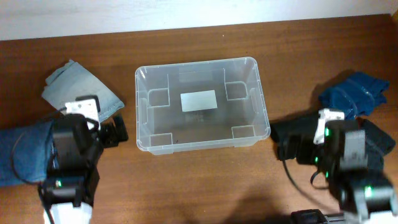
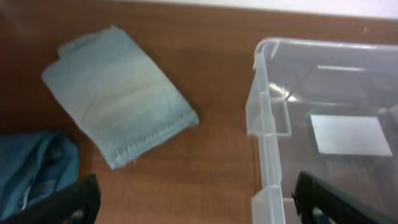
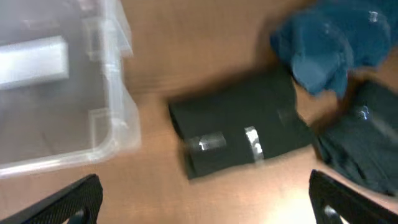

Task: Pack container
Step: 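Reach the right gripper to the black taped bundle and grasp it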

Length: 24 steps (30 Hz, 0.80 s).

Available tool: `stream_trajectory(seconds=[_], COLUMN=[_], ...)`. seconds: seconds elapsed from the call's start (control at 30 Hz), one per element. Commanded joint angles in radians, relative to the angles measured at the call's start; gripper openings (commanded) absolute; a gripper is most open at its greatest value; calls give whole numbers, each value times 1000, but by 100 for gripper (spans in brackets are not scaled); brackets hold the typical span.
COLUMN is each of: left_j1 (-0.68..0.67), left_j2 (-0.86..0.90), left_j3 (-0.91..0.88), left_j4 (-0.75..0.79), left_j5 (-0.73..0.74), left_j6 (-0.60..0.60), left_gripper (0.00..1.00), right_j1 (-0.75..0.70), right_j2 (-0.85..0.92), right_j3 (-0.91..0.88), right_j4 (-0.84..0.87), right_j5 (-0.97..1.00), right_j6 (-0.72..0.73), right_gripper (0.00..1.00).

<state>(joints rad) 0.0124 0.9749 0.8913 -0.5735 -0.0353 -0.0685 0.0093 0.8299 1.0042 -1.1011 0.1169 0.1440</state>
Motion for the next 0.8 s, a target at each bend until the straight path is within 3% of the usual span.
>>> stream_trajectory(seconds=[0.0,0.1,0.23,0.47,0.77], left_j1=[-3,-3,-3,-3,-3], left_j2=[54,71,69,69,69], left_j3=[69,73,73,73,73], left_j4=[-27,-33,-32,-31,-26], left_j5=[-13,-14,-14,-14,-14], left_j6=[-5,-5,-5,-5,-5], left_gripper=[100,99,99,99,99], right_j1=[-86,-225,-463,-826,-941], right_j2=[118,174,207,277,363], right_j3=[112,142,110,-101,-489], right_j4=[-66,-84,-81,11,446], right_j5=[23,-63,-316,-644,-891], right_j6=[-32,-74,-157,-202,-169], right_gripper=[99,99,99,99,98])
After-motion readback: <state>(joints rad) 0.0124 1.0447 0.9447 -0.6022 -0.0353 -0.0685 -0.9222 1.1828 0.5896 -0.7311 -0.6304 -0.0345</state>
